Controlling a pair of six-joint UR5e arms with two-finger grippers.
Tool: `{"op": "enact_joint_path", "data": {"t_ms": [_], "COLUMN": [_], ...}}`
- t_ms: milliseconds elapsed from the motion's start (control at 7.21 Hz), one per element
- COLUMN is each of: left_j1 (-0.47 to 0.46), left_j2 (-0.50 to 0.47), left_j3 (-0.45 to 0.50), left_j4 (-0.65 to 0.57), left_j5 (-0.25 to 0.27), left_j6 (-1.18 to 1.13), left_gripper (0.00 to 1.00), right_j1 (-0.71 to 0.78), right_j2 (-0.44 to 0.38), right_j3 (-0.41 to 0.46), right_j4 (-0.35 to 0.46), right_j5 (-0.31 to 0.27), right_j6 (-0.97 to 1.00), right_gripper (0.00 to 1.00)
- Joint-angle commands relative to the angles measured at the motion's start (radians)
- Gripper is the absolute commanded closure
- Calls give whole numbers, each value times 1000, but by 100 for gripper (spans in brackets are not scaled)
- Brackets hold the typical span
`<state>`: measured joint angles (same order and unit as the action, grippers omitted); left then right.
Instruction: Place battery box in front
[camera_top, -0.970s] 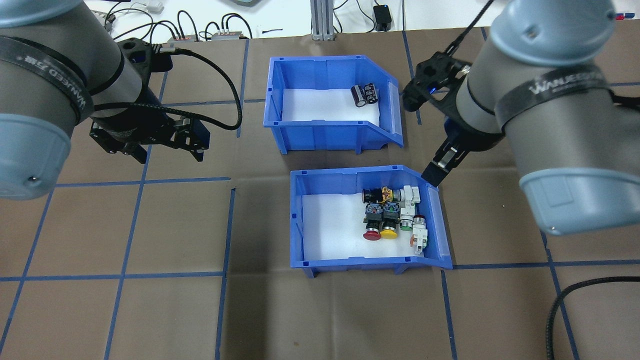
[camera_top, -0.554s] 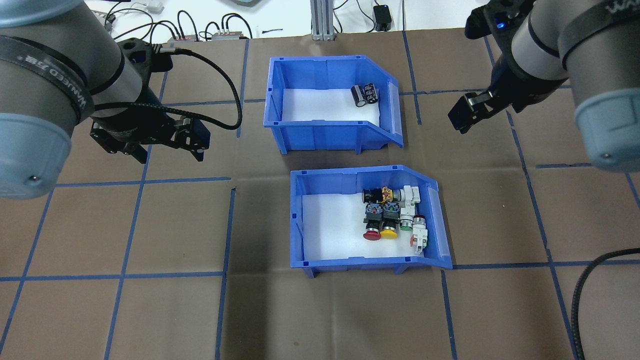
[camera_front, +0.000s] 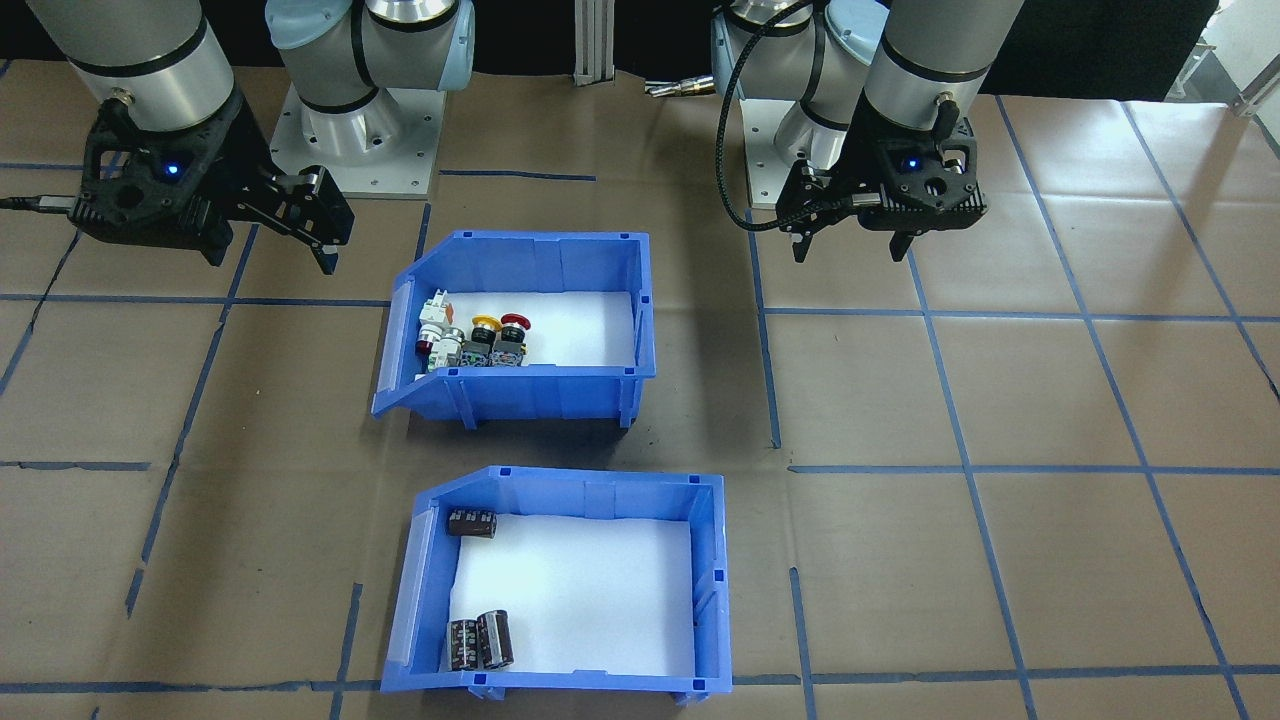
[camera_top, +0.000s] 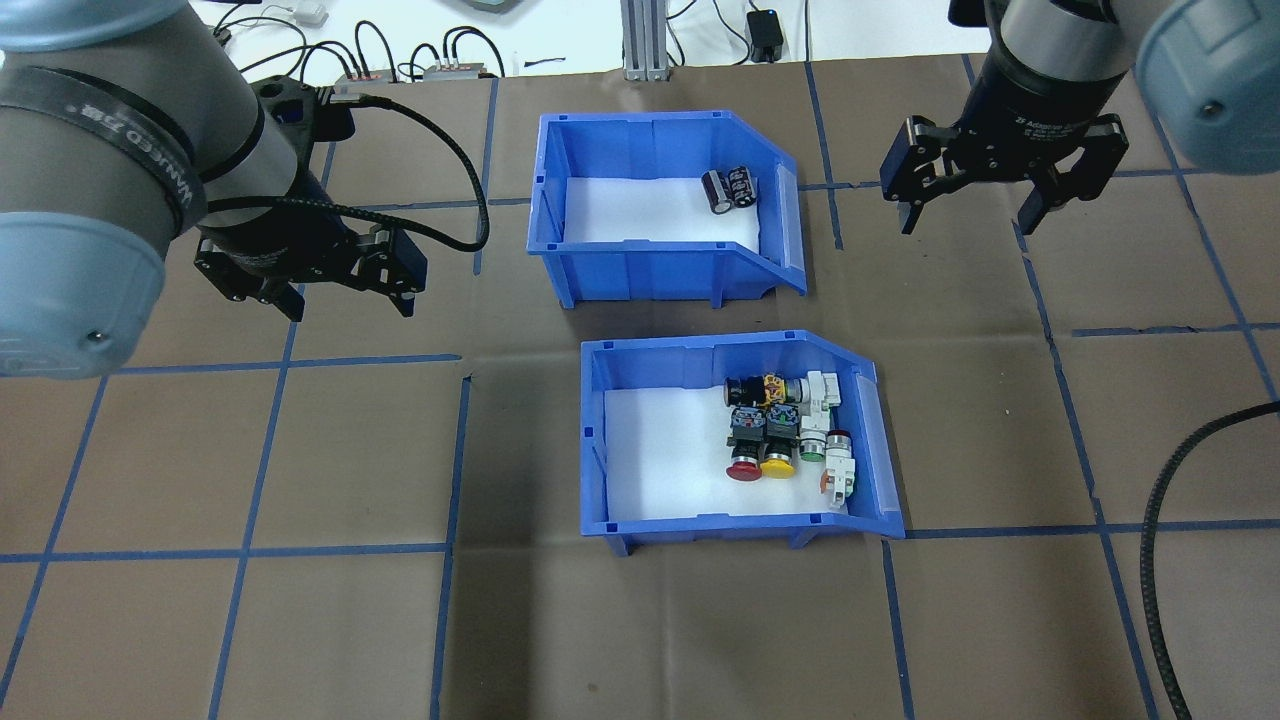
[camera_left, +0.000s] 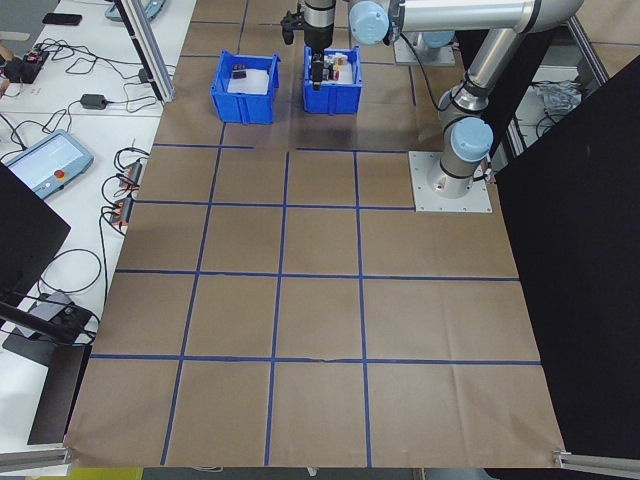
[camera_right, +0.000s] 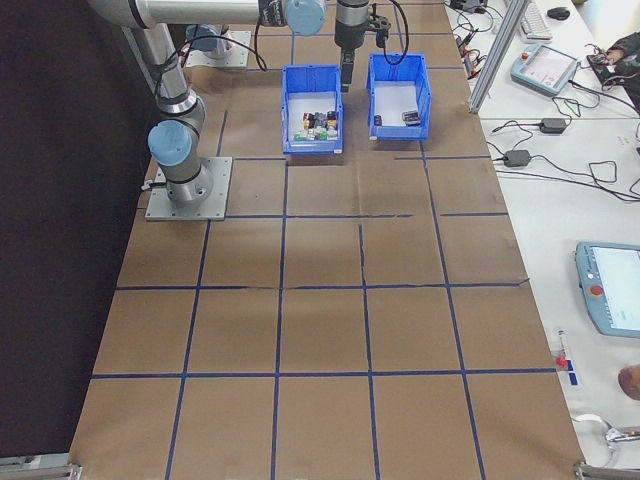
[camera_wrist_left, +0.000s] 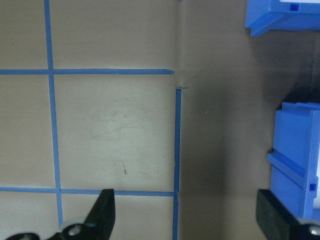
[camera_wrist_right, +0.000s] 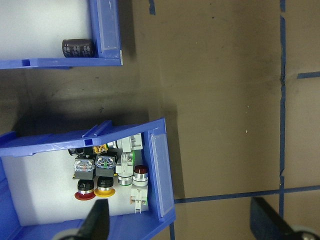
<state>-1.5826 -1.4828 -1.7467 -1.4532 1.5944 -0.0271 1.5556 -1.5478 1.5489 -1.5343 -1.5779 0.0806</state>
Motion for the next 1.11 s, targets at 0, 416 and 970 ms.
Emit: {"op": "enact_joint_path", "data": {"t_ms": [0,416,970], "left_j1": [1,0,0], "left_j2": [-23,-21,-10], "left_j3": [21,16,1], "left_j4": [2,4,8], "left_j5": [2,1,1], "left_j6": [7,6,10], "left_gripper": [0,0,0], "right_j1": [6,6,6], "right_j2": [-3,0,-2], "right_j3": [16,31,31], "right_j4": [10,-3,-3], "right_j5": [1,-1,1], "right_j6": [25,15,18], "right_gripper": [0,0,0]}}
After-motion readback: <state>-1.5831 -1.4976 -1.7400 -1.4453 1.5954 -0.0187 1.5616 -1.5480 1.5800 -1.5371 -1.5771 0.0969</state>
